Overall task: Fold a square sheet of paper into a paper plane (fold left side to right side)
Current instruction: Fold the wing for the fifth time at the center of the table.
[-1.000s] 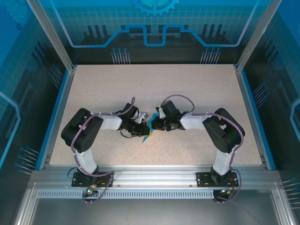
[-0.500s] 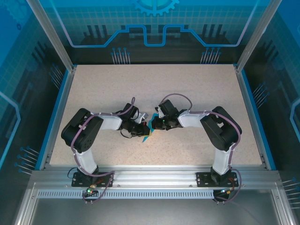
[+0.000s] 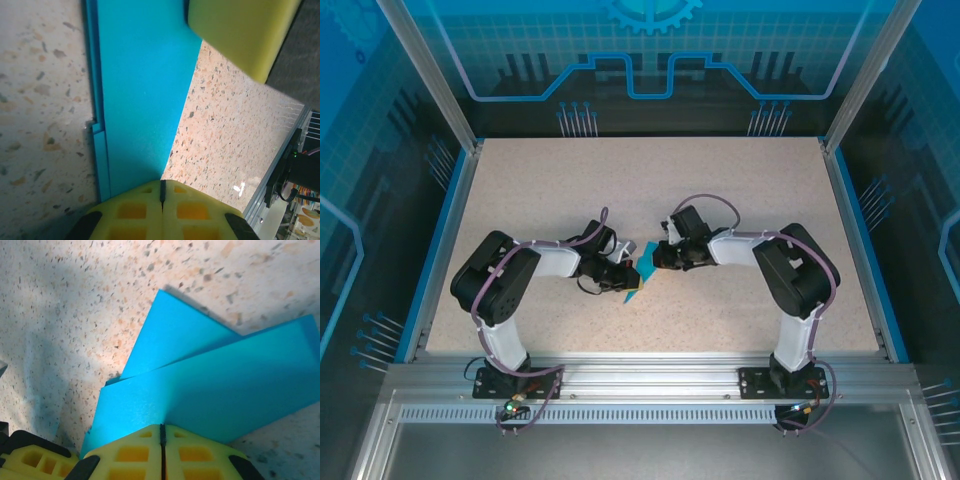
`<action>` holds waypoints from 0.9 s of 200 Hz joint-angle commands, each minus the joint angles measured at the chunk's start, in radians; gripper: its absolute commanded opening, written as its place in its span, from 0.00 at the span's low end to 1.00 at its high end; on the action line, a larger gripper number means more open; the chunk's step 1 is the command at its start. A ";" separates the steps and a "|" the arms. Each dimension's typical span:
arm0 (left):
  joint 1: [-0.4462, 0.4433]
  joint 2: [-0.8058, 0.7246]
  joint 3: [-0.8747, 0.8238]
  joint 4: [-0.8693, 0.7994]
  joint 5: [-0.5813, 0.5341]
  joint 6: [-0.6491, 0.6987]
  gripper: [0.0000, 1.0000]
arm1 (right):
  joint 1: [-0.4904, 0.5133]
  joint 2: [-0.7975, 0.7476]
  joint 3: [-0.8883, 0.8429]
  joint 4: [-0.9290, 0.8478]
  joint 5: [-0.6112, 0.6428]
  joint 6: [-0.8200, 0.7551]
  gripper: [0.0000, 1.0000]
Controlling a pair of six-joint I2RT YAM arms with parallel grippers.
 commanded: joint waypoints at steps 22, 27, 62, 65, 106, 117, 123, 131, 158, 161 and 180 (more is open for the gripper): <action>0.009 0.042 -0.041 -0.073 -0.051 0.021 0.00 | -0.087 0.034 0.016 -0.031 0.041 -0.038 0.08; 0.009 0.042 -0.041 -0.073 -0.050 0.022 0.00 | -0.096 0.035 0.017 -0.031 0.040 -0.039 0.08; 0.010 0.036 -0.043 -0.067 -0.042 0.022 0.00 | -0.146 0.058 0.038 -0.029 0.014 -0.052 0.08; 0.010 0.035 -0.044 -0.065 -0.042 0.022 0.00 | -0.150 0.062 0.041 -0.030 0.013 -0.053 0.08; 0.010 0.024 -0.047 -0.059 -0.036 0.023 0.00 | -0.196 0.064 0.085 -0.063 0.021 -0.072 0.08; 0.010 0.023 -0.048 -0.059 -0.036 0.025 0.00 | -0.211 0.060 0.089 -0.060 0.011 -0.072 0.08; 0.009 0.024 -0.047 -0.059 -0.036 0.025 0.00 | -0.218 0.059 0.092 -0.062 0.007 -0.072 0.08; 0.009 0.024 -0.048 -0.059 -0.035 0.025 0.00 | -0.224 0.060 0.098 -0.065 -0.003 -0.076 0.08; 0.010 0.016 -0.049 -0.051 -0.028 0.025 0.00 | -0.212 0.003 0.112 -0.094 -0.014 -0.088 0.08; 0.009 0.014 -0.049 -0.049 -0.027 0.025 0.00 | -0.208 -0.008 0.111 -0.094 -0.012 -0.087 0.08; 0.009 0.005 -0.047 -0.046 -0.024 0.020 0.00 | -0.170 -0.086 0.092 -0.104 -0.002 -0.081 0.08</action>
